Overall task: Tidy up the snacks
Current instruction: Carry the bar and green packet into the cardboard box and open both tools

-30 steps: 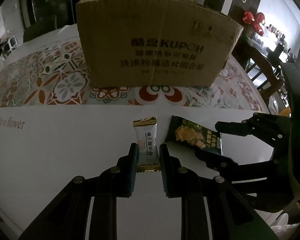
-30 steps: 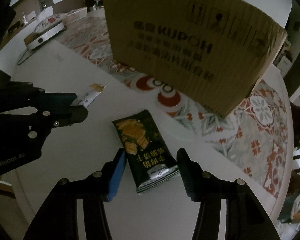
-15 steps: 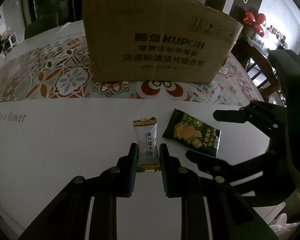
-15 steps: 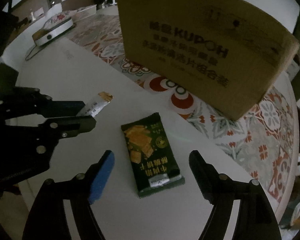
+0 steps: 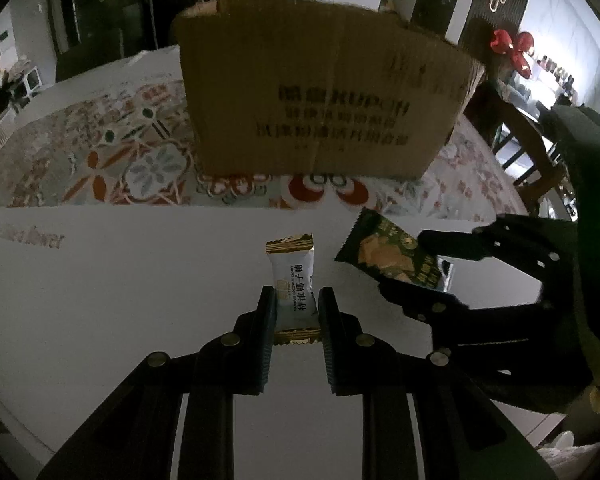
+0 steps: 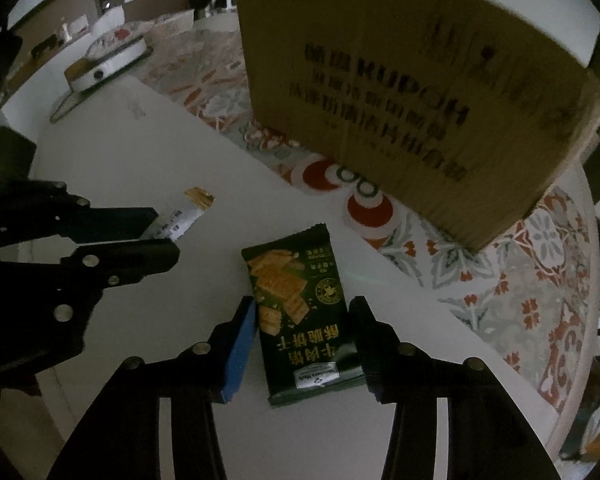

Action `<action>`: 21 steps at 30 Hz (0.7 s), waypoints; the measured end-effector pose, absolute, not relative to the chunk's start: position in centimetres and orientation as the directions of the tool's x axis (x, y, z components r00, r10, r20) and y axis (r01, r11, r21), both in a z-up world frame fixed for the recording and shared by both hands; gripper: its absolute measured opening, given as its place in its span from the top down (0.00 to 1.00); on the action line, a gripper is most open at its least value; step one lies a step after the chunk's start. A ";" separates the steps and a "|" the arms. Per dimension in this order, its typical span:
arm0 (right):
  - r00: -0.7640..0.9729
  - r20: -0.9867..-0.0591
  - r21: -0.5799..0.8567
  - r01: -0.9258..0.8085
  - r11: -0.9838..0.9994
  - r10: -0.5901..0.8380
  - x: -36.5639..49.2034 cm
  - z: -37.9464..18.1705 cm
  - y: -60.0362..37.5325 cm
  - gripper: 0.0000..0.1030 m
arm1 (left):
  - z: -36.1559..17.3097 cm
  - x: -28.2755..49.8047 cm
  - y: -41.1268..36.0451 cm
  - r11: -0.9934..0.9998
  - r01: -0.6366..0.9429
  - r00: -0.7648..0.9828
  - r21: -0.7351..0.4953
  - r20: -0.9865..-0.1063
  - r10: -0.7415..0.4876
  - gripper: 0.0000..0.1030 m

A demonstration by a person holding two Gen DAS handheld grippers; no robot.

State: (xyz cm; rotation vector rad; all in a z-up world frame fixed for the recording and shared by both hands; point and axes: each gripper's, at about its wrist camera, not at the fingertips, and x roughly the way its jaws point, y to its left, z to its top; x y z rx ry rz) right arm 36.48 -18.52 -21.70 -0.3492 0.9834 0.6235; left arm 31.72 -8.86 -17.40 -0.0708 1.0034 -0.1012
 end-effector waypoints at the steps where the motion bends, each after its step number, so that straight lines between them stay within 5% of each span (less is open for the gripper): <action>1: 0.411 -0.849 0.003 -0.626 0.780 0.333 36.4 -21.2 -18.7 0.53 | -16.8 31.7 -8.8 0.993 0.051 0.543 -0.107 -0.831 -0.118 0.79; 21: 0.715 -0.602 0.014 -0.434 0.901 0.354 38.1 -6.5 -20.8 0.53 | -3.7 35.8 -7.7 0.994 0.100 0.764 -0.053 -0.636 -0.111 0.79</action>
